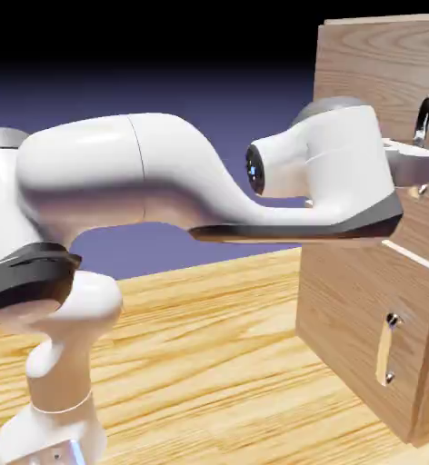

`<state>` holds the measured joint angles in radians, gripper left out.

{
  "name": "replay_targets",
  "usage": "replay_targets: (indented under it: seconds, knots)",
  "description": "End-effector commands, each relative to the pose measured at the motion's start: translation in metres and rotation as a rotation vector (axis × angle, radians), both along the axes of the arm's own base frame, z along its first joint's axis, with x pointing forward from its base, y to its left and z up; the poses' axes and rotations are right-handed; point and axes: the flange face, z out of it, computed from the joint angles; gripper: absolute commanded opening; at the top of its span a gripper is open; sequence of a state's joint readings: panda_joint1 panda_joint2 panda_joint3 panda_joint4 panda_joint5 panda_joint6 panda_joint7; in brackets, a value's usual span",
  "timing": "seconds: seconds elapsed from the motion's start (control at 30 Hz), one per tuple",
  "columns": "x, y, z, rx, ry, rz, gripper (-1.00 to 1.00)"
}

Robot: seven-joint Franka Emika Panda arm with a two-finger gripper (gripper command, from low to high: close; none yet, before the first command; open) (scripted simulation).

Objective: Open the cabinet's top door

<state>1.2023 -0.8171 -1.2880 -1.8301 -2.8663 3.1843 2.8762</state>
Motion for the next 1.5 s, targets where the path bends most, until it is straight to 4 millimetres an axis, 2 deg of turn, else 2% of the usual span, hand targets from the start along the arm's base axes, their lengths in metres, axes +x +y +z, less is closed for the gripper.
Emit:
replay_targets:
  seconds: [0.0,0.03,0.4,1.0,1.47]
  knots:
    - [0.0,0.0,0.0,0.0,0.0,0.0,-1.0]
    - [0.0,0.0,0.0,0.0,0.0,0.0,-1.0]
    - [-0.059,0.027,0.0,0.0,0.0,-0.172,-1.0]
    - [-0.135,0.085,0.0,-0.001,0.0,-0.426,-1.0]
    - [-0.193,0.158,0.0,0.0,0.0,-0.674,-1.0]
